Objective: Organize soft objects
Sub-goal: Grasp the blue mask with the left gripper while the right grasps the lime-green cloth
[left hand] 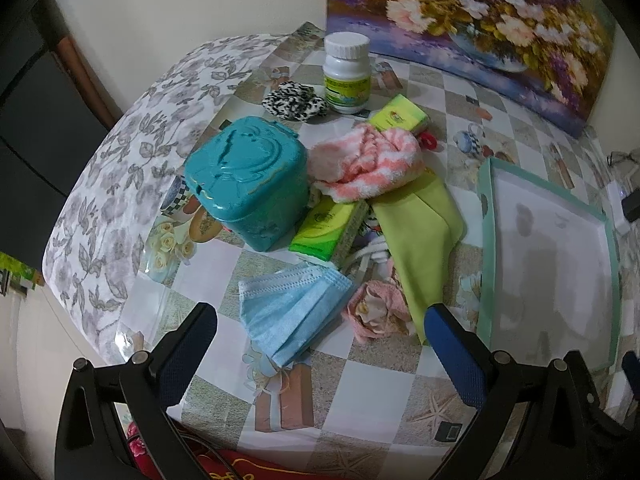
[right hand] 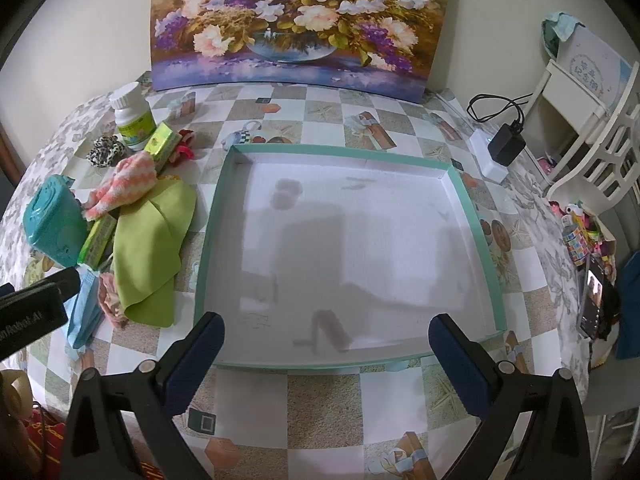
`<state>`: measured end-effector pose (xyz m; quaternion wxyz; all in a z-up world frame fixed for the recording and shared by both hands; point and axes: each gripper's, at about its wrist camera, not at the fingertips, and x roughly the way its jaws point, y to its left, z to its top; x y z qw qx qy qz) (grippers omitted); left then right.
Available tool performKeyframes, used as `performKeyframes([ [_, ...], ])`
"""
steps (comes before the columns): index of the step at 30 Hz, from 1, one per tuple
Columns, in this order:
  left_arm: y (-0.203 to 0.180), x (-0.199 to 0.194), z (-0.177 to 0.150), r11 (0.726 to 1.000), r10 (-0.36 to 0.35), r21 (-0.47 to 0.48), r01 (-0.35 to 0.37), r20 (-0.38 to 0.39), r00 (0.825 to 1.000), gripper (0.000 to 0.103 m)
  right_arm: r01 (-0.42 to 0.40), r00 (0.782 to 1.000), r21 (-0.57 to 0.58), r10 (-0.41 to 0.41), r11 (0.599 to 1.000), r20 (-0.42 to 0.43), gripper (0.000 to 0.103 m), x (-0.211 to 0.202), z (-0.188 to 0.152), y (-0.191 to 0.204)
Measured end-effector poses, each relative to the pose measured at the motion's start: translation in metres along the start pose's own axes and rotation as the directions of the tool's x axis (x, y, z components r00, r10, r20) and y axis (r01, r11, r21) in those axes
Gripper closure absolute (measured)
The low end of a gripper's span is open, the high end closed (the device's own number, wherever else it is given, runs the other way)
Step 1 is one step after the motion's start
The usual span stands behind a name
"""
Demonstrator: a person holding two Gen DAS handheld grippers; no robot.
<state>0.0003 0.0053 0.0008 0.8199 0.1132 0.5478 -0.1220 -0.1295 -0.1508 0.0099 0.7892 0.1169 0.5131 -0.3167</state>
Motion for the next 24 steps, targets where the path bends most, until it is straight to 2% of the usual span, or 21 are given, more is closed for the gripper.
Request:
performKeyframes([
  [3,0.013,0.000,0.005,0.998,-0.010,-0.056,0.011,0.011,1.000,0.000,-0.015,1.000,-0.003,0.015,1.000,0.014,0.000,-0.002,0.001,0.002],
  [11,0.053,0.003,0.015,0.981,-0.049,-0.187,0.058,0.050,0.998,0.000,-0.136,0.987,-0.038,0.138,0.990,0.082,0.000,-0.011,0.017,0.027],
  [15,0.066,0.014,0.016,0.970,-0.091,-0.224,0.099,0.043,0.995,0.000,-0.235,0.969,-0.078,0.240,0.969,0.057,0.000,0.000,0.026,0.054],
  [17,0.071,0.024,0.016,0.963,-0.113,-0.244,0.111,0.007,0.994,0.000,-0.300,0.953,-0.106,0.303,0.948,0.017,0.000,0.010,0.028,0.071],
  [20,0.074,0.037,0.015,0.958,-0.146,-0.259,0.127,-0.054,0.988,0.000,-0.308,0.950,-0.148,0.311,0.940,-0.004,0.000,0.022,0.030,0.088],
  [22,0.073,0.043,0.013,0.961,-0.133,-0.253,0.108,-0.086,0.987,0.000,-0.327,0.944,-0.154,0.328,0.932,-0.023,0.008,0.030,0.031,0.094],
  [24,0.070,0.050,0.013,0.964,-0.131,-0.248,0.098,-0.119,0.984,0.000,-0.376,0.926,-0.140,0.371,0.916,-0.063,0.014,0.040,0.031,0.097],
])
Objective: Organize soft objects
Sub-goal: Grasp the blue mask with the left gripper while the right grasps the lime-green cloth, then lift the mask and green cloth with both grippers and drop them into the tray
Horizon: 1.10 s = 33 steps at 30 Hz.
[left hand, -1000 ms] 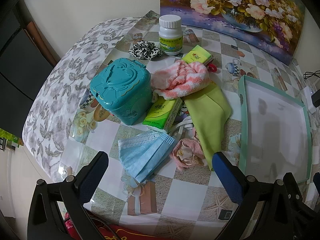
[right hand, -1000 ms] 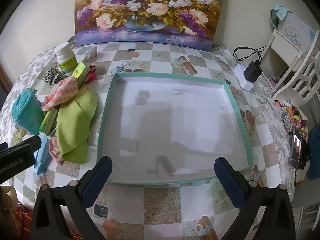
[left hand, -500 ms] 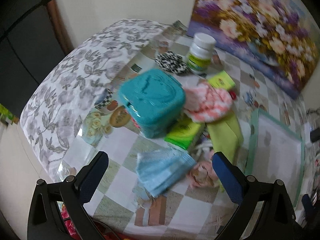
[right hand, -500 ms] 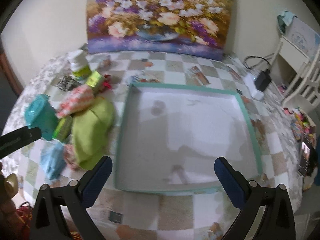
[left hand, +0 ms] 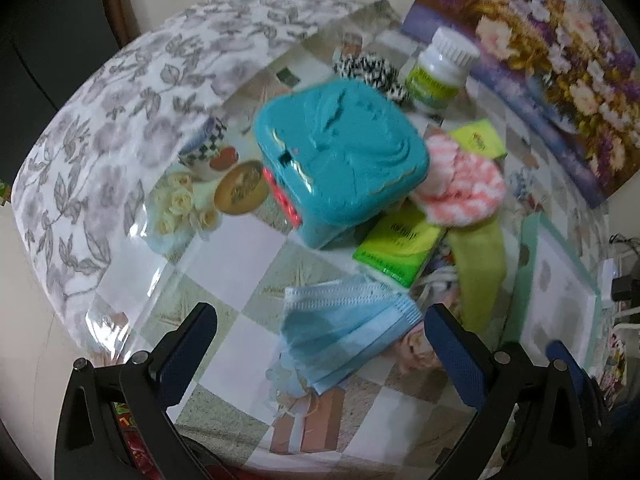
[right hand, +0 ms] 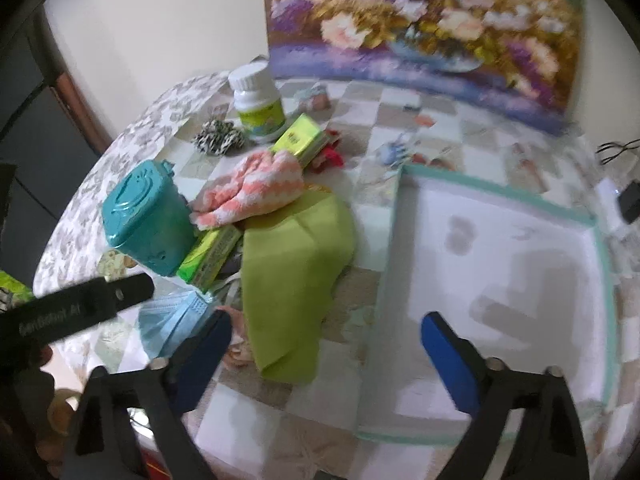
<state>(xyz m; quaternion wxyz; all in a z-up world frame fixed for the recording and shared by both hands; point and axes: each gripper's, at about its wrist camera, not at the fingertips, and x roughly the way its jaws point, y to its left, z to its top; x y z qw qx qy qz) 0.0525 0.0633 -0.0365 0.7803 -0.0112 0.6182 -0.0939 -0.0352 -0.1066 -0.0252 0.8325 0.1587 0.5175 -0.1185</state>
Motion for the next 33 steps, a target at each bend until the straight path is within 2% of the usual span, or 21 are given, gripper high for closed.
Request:
performKeyframes([
  [5,0.003,0.020,0.000,1.000,0.004,-0.018,-0.006,-0.088,0.996,0.001,-0.049,0.999,-0.039,0.049,0.998,-0.019,0.021,0.015,0.003,0.007],
  [9,0.004,0.030,0.000,1.000,0.003,-0.031,-0.007,-0.126,0.992,0.006,-0.072,0.996,-0.069,0.068,0.995,-0.049,0.035,0.027,0.005,0.014],
  [10,0.005,0.033,0.001,0.999,-0.001,-0.034,-0.004,-0.135,0.991,0.010,-0.072,0.996,-0.077,0.067,0.994,-0.062,0.040,0.030,0.004,0.015],
  [20,-0.006,0.059,-0.002,1.000,-0.004,-0.019,0.000,-0.203,0.979,0.038,-0.108,0.992,-0.017,0.106,0.994,-0.074,0.065,0.040,0.004,-0.001],
  [23,-0.015,0.066,-0.003,1.000,0.011,0.006,-0.010,-0.217,0.976,0.042,-0.142,0.987,0.004,0.142,0.990,-0.073,0.072,0.039,0.005,-0.005],
  [27,-0.027,0.075,-0.004,0.998,0.050,0.055,-0.039,-0.215,0.975,0.047,-0.149,0.985,0.012,0.149,0.989,-0.085,0.084,0.041,0.005,-0.005],
  [33,-0.040,0.085,-0.006,0.997,0.030,0.078,-0.013,-0.210,0.977,0.070,-0.171,0.979,0.004,0.170,0.985,-0.109,0.091,0.044,0.003,-0.002],
])
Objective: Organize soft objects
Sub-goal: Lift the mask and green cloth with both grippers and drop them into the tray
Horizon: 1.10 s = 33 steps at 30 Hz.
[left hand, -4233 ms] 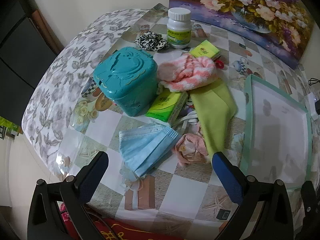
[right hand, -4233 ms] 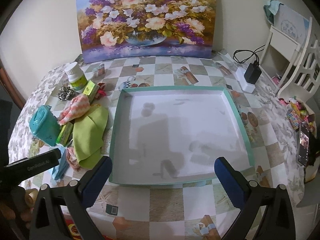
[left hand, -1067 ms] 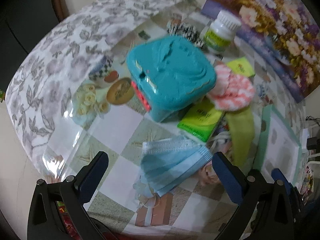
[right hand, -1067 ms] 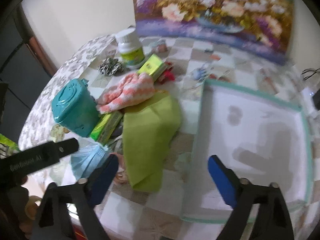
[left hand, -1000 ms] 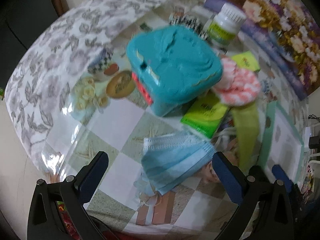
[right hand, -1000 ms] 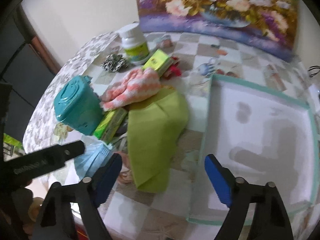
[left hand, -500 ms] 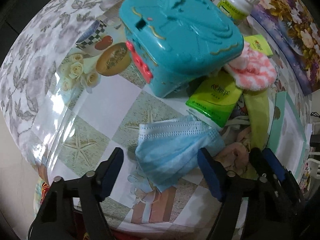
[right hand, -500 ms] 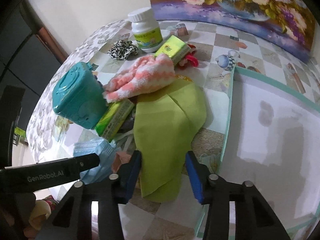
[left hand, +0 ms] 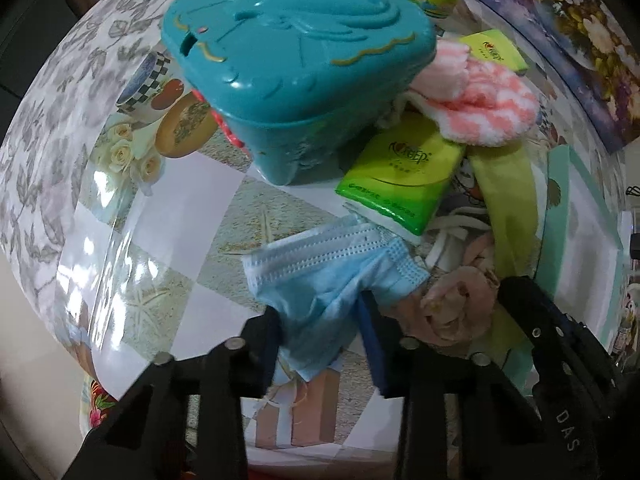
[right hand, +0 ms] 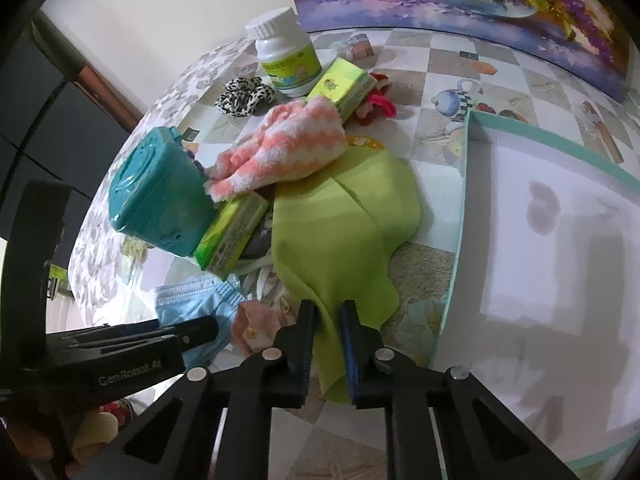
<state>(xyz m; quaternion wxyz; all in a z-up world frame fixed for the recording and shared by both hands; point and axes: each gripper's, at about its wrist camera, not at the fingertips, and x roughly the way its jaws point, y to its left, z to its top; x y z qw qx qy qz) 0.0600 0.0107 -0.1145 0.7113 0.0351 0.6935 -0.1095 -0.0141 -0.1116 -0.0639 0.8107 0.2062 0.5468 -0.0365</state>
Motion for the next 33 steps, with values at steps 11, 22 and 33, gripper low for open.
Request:
performKeyframes([
  [11,-0.008,-0.010,-0.004,0.996,-0.083,-0.024,0.084,0.044,0.996,0.093,-0.081,0.996,0.018,0.081,0.997,0.030,0.097,-0.012,0.002,0.001],
  [22,0.011,-0.041,-0.016,0.990,-0.135,-0.027,0.138,0.099,0.986,0.094,-0.205,0.975,0.049,0.199,0.978,0.103,0.097,-0.040,0.005,0.002],
  [33,0.025,-0.090,-0.020,0.986,-0.163,-0.005,0.167,0.186,0.969,0.095,-0.315,0.933,0.049,0.299,0.948,0.200,0.097,-0.075,0.004,0.006],
])
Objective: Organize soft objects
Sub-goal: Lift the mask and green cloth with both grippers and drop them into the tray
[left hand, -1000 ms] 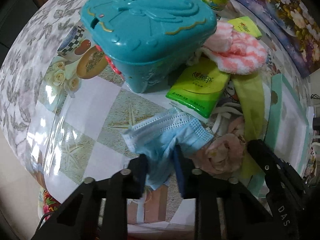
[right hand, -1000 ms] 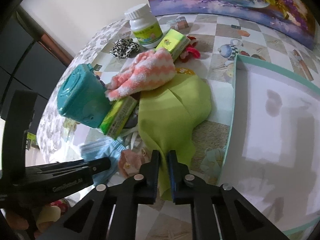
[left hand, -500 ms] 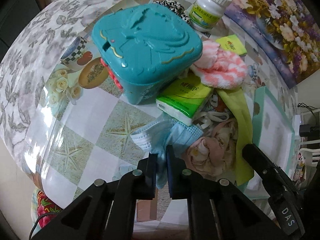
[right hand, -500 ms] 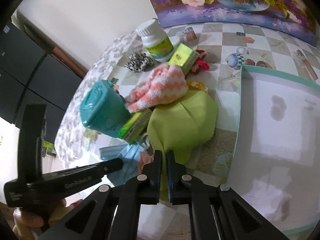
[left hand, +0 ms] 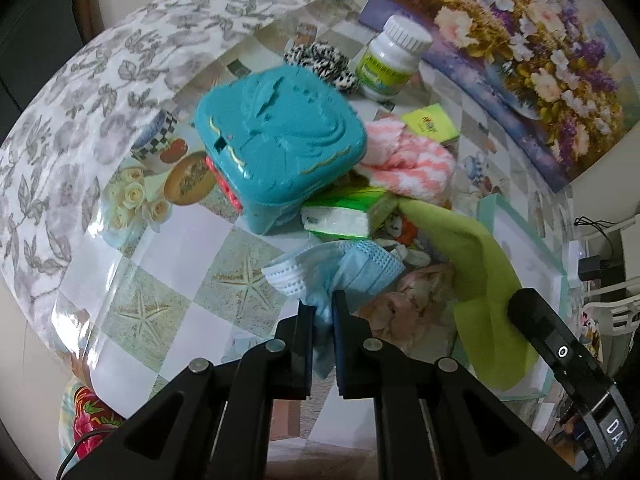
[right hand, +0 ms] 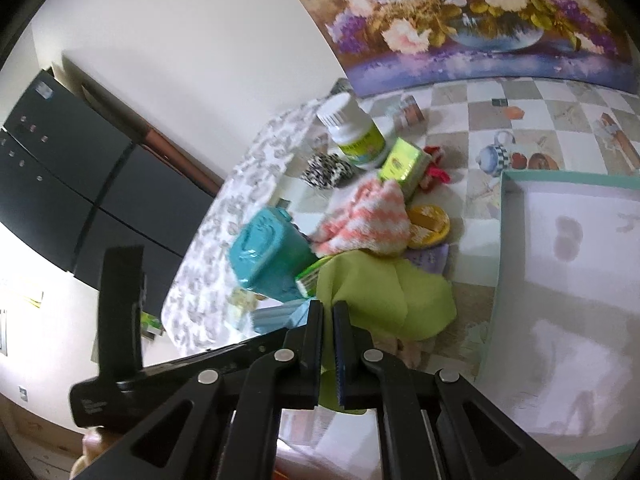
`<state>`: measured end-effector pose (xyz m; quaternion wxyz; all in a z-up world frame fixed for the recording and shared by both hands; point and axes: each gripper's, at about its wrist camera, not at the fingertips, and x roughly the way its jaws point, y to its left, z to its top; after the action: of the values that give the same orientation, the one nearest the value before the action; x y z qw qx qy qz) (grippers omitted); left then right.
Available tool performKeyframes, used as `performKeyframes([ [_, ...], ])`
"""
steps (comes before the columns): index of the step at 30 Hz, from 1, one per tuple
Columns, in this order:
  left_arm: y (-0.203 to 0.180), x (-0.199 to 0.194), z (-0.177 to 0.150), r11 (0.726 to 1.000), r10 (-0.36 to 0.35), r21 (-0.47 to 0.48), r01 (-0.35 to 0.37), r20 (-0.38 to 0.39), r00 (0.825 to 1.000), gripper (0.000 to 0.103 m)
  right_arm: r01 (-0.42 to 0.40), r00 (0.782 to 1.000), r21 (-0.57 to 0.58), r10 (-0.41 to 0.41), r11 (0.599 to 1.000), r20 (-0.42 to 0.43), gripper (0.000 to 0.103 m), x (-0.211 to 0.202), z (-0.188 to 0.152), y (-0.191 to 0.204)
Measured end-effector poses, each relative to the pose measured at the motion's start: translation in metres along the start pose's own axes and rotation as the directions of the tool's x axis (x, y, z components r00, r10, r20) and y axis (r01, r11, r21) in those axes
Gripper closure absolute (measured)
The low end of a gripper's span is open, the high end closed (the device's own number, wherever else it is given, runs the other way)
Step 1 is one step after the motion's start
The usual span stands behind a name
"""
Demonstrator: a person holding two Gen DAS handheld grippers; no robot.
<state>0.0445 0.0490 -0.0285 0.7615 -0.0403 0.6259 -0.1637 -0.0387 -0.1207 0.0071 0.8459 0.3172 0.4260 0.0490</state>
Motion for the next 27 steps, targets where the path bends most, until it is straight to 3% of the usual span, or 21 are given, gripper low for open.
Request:
performKeyframes([
  [11,-0.019,-0.043,-0.003,0.999,-0.008,0.051,0.001,0.135,0.991,0.095,-0.091,0.986,-0.012,0.092,0.996,0.140,0.097,-0.048,0.005,0.016],
  [17,-0.040,-0.079,-0.003,0.995,-0.033,0.097,0.009,0.243,0.969,0.095,-0.133,0.961,-0.017,0.134,0.991,0.241,0.097,-0.079,0.010,0.019],
  [22,-0.068,-0.103,0.001,0.986,-0.071,0.164,0.023,0.290,0.954,0.095,-0.102,0.938,0.000,0.096,0.995,0.334,0.097,-0.109,0.014,0.010],
  [27,-0.113,-0.110,-0.002,0.967,-0.095,0.254,0.013,0.310,0.946,0.095,0.027,0.902,0.101,-0.068,0.995,0.425,0.097,-0.139,0.016,-0.022],
])
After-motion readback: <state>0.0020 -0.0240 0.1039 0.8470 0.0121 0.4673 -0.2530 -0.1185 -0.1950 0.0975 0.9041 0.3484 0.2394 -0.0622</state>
